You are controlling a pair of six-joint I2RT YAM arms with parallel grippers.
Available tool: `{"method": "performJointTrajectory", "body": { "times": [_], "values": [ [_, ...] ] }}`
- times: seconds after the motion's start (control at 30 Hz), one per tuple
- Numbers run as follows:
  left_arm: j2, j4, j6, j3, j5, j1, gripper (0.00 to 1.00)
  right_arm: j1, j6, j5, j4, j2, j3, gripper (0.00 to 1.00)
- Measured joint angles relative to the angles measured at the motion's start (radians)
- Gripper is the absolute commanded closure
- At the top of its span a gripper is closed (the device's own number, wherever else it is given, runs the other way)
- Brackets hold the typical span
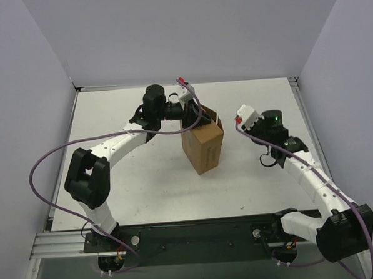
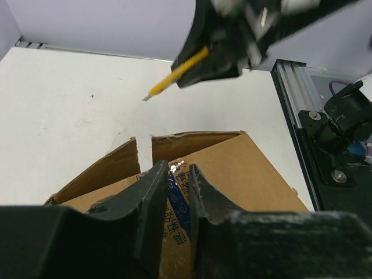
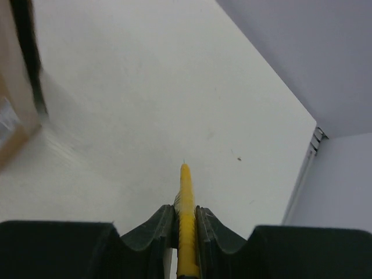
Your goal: Unpack the express box
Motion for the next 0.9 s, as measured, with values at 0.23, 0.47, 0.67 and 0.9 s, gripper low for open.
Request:
{"method": "performJointTrajectory", "body": {
  "times": [0.23,0.47,0.67,0.9],
  "values": [
    [0.005,-0.005,-0.101,0.014,0.028,0.080,0.67,-0.065,-0.441,0.029,0.444,-0.017,-0.449,0.96],
    [0.005,0.008,-0.163,0.014,0.045,0.098,0.66,-0.064,-0.660,-0.001,0.740,-0.024,-0.739,0.59],
    [0.004,0.018,-0.192,0.014,0.060,0.107,0.60,-0.051,-0.652,0.021,0.701,-0.042,-0.816,0.03],
    [-0.005,0.023,-0.249,0.016,0.077,0.127,0.52,-0.051,-0.405,-0.074,0.138,-0.311,-0.589,0.01]
  ]
}}
